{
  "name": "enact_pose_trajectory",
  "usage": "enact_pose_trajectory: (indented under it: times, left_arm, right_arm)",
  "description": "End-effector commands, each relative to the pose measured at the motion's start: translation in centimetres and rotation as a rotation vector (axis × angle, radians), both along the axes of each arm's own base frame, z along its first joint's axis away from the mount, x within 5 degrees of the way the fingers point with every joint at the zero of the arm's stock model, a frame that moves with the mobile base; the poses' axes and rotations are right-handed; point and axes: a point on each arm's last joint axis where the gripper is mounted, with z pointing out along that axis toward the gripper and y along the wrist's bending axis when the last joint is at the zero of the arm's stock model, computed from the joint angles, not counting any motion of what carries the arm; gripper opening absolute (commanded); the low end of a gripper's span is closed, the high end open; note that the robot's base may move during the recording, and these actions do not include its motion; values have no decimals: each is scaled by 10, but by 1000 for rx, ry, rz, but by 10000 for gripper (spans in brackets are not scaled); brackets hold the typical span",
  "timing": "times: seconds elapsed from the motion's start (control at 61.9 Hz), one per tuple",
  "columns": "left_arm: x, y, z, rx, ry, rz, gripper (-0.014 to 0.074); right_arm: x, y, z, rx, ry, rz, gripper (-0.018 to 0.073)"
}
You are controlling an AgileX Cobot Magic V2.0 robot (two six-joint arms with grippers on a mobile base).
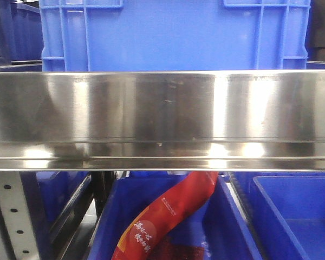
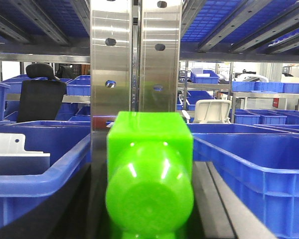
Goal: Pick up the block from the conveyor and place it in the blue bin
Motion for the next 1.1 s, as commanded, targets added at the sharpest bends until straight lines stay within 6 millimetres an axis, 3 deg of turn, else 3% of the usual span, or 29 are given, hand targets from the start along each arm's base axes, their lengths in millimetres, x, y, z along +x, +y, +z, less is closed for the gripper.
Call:
enact_pose_trajectory:
  times: [0.0,0.711,0.889,1.083]
  left_arm:
    - [-2,0,2,1,-22,5,-111]
    - [1,0,2,-15,11,-5,-111]
    - [21,-3,33,-34,133,-27,-111]
    - [64,-10,74,-41,215,-76,-111]
  right_arm:
    - [0,0,2,-1,-26,-4,-162]
    - [-2,0,7,25,-45,4,-162]
    - [5,5,35,22,-42,57,-162]
    - [49,15,49,21,37,126,-162]
